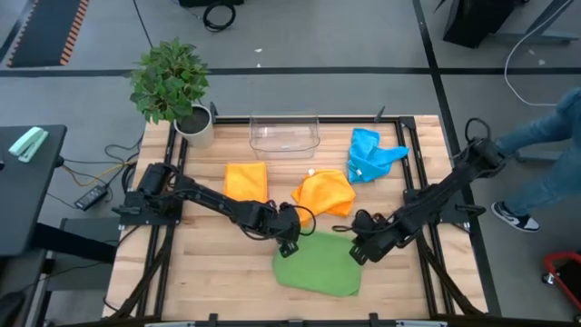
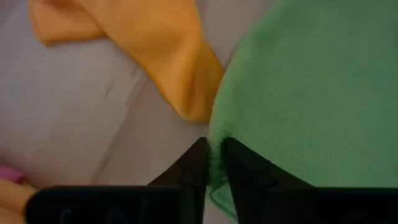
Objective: Fold microfiber towels
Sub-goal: Fold the green microfiber cloth
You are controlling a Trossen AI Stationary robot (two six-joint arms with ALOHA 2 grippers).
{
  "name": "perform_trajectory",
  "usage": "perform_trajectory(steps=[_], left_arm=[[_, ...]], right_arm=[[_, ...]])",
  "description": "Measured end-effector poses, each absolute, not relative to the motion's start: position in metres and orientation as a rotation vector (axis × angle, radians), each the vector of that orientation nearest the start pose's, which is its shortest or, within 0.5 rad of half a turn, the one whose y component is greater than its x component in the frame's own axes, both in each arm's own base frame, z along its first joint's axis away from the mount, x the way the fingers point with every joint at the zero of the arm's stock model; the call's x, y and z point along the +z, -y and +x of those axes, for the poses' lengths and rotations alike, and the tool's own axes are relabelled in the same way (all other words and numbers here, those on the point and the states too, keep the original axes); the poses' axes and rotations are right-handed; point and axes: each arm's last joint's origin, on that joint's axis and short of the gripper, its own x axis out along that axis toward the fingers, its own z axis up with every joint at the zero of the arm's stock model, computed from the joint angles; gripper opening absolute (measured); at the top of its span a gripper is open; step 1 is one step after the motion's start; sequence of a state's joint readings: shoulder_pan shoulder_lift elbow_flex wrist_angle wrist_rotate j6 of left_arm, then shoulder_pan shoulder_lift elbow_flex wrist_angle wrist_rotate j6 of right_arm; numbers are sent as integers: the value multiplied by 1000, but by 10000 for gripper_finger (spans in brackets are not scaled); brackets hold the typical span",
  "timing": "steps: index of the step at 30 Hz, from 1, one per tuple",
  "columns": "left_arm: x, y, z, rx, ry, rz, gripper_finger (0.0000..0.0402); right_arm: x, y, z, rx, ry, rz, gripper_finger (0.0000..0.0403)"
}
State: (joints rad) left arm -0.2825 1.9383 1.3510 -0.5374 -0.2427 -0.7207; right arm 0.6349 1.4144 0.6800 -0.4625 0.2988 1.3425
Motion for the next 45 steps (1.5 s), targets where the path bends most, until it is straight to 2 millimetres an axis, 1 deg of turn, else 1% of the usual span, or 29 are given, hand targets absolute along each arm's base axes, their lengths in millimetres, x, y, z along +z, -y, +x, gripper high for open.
perform_trajectory(steps=[4, 6, 9, 11, 12, 14, 16, 18, 20, 22, 23, 25, 26, 28, 30, 31, 34, 37, 39, 40, 43, 45], left_arm=[[187, 98, 381, 339, -1019, -384, 125], [196, 96, 378, 315, -1028, -384, 157], [213, 94, 372, 276, -1042, -376, 199], [223, 97, 360, 266, -1081, -361, 219], [226, 101, 353, 270, -1104, -349, 227], [228, 117, 341, 258, -1136, -301, 236], [223, 142, 331, 196, -1124, -256, 241], [210, 166, 324, 123, -1093, -187, 241], [196, 189, 325, 30, -996, -135, 236], [185, 199, 328, 1, -930, -83, 228], [181, 202, 333, 2, -891, -89, 223], [174, 201, 341, 21, -856, -100, 211], [169, 199, 345, 21, -856, -111, 205], [154, 195, 354, -4, -893, -140, 192], [135, 187, 358, -11, -978, -166, 179], [129, 183, 362, 1, -992, -186, 173], [121, 172, 372, 11, -1008, -303, 158], [125, 166, 381, -31, -959, -377, 145], [131, 163, 385, -50, -925, -369, 137], [137, 162, 388, -59, -899, -360, 134], [164, 156, 401, -81, -798, -365, 123], [173, 152, 404, -85, -780, -350, 117]], right_arm=[[175, -136, 190, -348, -967, 717, 0], [182, -145, 190, -268, -926, 753, 0], [183, -161, 191, -156, -904, 773, 0], [175, -170, 191, -137, -926, 771, 0], [170, -173, 190, -136, -947, 766, 0], [160, -179, 193, -137, -970, 776, 0], [152, -183, 193, -146, -990, 758, 0], [145, -185, 194, -168, -999, 753, 0], [138, -185, 195, -205, -1008, 742, 0], [129, -182, 197, -257, -1022, 735, 0], [125, -181, 197, -284, -1039, 723, 0], [118, -177, 199, -332, -1055, 719, 0], [117, -177, 199, -348, -1062, 725, 0], [116, -174, 197, -381, -1089, 712, 0], [119, -169, 194, -406, -1115, 693, 0], [121, -166, 190, -417, -1137, 665, 0], [131, -155, 178, -453, -1208, 589, 0], [146, -142, 163, -480, -1292, 536, 0], [157, -135, 157, -449, -1313, 519, 0], [164, -134, 155, -416, -1304, 528, 0], [183, -131, 154, -337, -1210, 619, 0], [193, -136, 159, -265, -1099, 716, 0]])
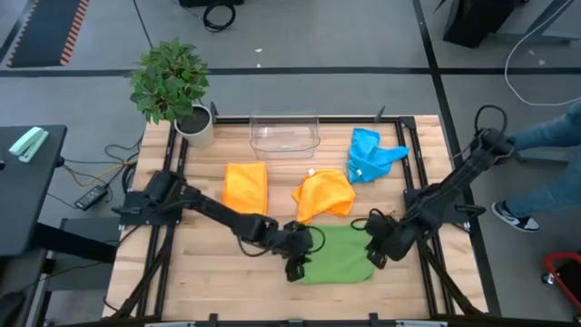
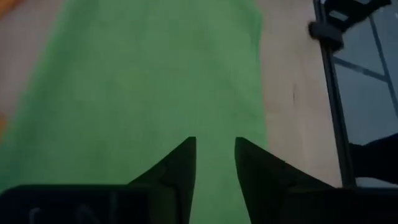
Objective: Fold microfiber towels
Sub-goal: Fold the green microfiber cloth
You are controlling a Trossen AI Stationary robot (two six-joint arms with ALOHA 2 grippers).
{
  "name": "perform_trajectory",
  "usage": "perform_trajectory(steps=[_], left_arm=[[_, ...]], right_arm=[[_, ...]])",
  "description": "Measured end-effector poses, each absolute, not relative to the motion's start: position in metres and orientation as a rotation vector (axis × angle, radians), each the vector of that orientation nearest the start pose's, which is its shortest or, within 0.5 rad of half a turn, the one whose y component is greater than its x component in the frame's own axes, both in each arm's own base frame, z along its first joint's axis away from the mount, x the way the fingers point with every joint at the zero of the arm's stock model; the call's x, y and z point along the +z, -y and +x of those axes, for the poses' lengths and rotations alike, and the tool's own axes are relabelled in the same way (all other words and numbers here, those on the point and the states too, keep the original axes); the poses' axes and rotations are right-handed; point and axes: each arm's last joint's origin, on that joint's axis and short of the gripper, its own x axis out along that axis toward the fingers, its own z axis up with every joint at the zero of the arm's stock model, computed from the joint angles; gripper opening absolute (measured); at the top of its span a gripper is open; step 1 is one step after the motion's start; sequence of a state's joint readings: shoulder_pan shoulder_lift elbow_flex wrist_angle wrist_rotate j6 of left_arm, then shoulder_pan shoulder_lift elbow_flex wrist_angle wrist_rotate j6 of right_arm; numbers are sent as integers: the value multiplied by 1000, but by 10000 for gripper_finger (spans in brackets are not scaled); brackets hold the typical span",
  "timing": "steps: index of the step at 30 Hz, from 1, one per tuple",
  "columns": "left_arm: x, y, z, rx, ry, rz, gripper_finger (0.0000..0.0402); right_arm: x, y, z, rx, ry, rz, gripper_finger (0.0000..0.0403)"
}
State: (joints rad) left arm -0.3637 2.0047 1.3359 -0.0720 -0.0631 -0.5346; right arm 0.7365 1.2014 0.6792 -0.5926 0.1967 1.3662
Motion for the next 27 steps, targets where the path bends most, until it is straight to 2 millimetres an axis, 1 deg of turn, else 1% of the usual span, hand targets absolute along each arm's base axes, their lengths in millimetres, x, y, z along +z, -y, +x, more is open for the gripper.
perform_trajectory(steps=[2, 4, 6, 9, 11, 12, 14, 15, 16, 18, 23, 27], left_arm=[[178, 152, 408, -129, -773, -317, 112], [183, 159, 403, -210, -790, -277, 108], [182, 170, 397, -275, -814, -242, 104], [168, 183, 383, -310, -924, -150, 96], [161, 187, 381, -303, -937, -112, 89], [159, 186, 380, -281, -945, -100, 85], [152, 185, 385, -245, -942, -110, 76], [147, 181, 385, -208, -969, -117, 71], [141, 176, 383, -170, -1021, -133, 66], [133, 170, 387, -129, -1046, -193, 57], [128, 156, 383, -78, -1179, -237, 38], [128, 152, 382, -65, -1201, -246, 26]], right_arm=[[199, -149, 163, -172, -1003, 758, 0], [194, -165, 167, -107, -978, 770, 0], [179, -177, 166, -116, -1017, 744, 0], [155, -194, 167, -143, -1070, 746, 0], [141, -201, 169, -141, -1100, 736, 0], [135, -204, 170, -149, -1110, 732, 0], [124, -203, 170, -196, -1146, 708, 0], [119, -203, 171, -208, -1163, 708, 0], [118, -203, 172, -215, -1175, 709, 0], [115, -204, 170, -219, -1210, 687, 0], [121, -200, 161, -225, -1265, 641, 0], [127, -192, 154, -260, -1287, 613, 0]])
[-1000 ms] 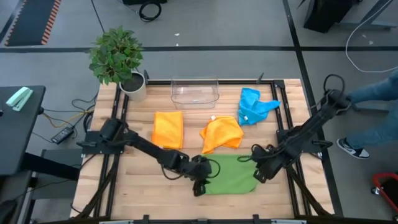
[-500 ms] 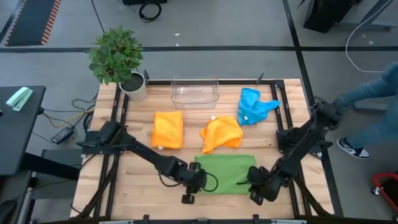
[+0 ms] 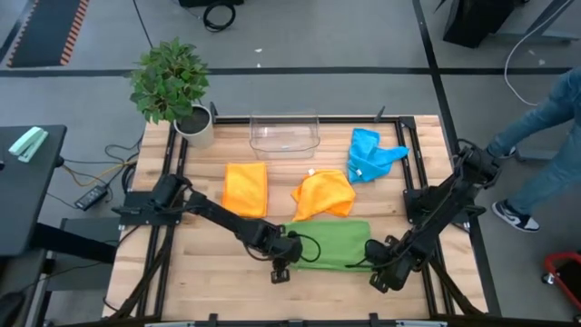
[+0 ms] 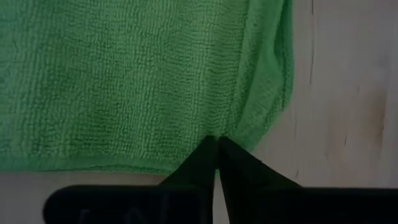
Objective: Fold microfiber towels
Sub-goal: Fold the green microfiber cloth
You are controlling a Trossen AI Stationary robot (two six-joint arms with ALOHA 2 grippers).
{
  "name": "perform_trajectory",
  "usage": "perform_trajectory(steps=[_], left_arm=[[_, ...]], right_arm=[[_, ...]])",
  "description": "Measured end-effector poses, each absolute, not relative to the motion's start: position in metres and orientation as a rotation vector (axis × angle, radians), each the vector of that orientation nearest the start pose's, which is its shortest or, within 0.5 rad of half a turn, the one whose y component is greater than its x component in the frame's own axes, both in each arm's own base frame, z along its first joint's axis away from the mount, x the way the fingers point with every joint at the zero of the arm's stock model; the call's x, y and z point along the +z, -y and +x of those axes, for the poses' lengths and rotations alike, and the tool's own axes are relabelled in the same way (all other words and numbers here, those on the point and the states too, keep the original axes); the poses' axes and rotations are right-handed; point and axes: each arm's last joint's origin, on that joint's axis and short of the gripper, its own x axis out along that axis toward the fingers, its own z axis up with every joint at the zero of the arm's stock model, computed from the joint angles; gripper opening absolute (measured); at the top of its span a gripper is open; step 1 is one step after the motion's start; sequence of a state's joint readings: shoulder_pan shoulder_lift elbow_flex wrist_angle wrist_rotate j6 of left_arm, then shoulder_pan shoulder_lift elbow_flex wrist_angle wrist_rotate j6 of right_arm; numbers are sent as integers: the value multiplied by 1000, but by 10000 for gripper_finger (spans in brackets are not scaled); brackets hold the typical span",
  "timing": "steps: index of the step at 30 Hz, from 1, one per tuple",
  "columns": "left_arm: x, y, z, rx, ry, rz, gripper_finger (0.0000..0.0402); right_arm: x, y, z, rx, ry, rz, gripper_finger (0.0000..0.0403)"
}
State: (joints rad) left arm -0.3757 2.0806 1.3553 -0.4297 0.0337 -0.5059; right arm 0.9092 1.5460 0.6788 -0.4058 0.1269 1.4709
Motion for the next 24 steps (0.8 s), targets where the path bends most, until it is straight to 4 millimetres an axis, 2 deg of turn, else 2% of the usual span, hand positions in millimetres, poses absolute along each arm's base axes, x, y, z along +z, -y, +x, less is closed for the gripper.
perform_trajectory(steps=[5, 11, 17, 24], left_arm=[[139, 154, 386, -127, -1105, -239, 19], [187, 157, 394, -217, -835, -207, 19], [199, 155, 389, -216, -828, -186, 13], [183, 162, 370, -183, -1032, -153, 14]], right_arm=[[130, -191, 154, -252, -1296, 629, 0], [131, -192, 155, -242, -1286, 642, 0], [144, -199, 157, -143, -1244, 727, 0], [157, -195, 153, -136, -1201, 743, 0]])
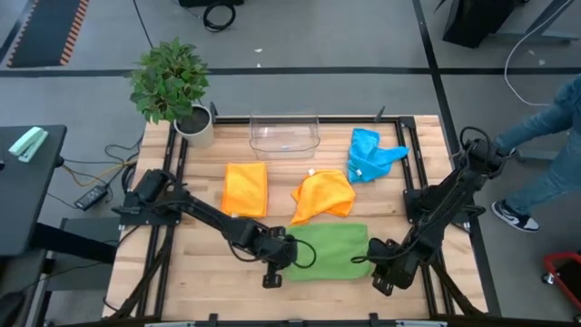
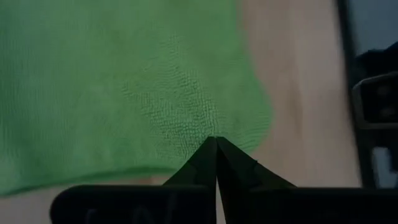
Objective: Fold microfiber towels
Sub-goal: Fold the green microfiber cloth
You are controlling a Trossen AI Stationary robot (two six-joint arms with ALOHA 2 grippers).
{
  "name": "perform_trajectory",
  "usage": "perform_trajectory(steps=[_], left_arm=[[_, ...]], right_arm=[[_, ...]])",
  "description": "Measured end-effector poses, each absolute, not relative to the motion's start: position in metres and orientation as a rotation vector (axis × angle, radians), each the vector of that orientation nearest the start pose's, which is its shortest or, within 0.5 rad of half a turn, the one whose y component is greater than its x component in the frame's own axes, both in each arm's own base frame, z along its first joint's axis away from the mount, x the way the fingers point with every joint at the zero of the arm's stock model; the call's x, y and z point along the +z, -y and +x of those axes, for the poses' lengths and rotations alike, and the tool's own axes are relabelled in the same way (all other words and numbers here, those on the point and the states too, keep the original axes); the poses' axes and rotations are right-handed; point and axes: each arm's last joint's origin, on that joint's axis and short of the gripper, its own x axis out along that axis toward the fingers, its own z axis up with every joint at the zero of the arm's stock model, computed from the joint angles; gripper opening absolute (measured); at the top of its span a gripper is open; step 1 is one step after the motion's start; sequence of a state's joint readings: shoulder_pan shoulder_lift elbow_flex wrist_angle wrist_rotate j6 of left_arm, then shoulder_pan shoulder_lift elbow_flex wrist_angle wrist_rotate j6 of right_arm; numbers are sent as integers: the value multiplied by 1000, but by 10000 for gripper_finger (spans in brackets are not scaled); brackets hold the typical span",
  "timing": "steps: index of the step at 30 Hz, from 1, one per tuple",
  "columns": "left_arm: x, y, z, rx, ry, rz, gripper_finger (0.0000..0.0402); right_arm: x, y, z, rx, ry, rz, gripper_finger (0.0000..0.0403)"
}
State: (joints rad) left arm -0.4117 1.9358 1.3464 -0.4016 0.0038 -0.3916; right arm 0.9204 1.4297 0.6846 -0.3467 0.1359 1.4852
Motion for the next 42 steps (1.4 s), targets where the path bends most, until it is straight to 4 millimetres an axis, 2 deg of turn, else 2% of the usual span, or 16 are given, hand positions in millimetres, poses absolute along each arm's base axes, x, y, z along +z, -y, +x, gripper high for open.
perform_trajectory(steps=[5, 9, 12, 16, 20, 25, 27, 30, 33, 36, 39, 42], left_arm=[[181, 161, 369, -163, -1051, -167, 25], [182, 160, 371, -118, -1038, -204, 20], [182, 159, 371, -109, -1036, -201, 14], [182, 158, 371, -89, -1037, -185, 19], [180, 157, 368, -99, -1063, -131, 65], [176, 153, 358, -51, -1176, -141, 157], [181, 153, 355, -32, -1191, -201, 190], [203, 155, 349, -19, -1125, -253, 217], [220, 170, 339, -12, -1052, -262, 219], [219, 203, 328, -64, -996, -272, 209], [195, 228, 325, -63, -950, -483, 196], [168, 233, 329, -61, -831, -720, 189]], right_arm=[[159, -195, 154, -139, -1191, 762, 0], [159, -195, 170, -177, -1009, 816, 0], [142, -189, 186, -263, -992, 810, 0], [115, -188, 194, -314, -1091, 783, 0], [108, -190, 196, -336, -1102, 784, 0], [110, -189, 195, -332, -1095, 777, 0], [109, -188, 195, -339, -1098, 771, 0], [109, -187, 195, -342, -1099, 772, 0], [109, -187, 195, -343, -1099, 774, 0], [109, -187, 195, -346, -1097, 780, 0], [109, -187, 195, -345, -1095, 784, 0], [109, -187, 196, -340, -1092, 789, 0]])
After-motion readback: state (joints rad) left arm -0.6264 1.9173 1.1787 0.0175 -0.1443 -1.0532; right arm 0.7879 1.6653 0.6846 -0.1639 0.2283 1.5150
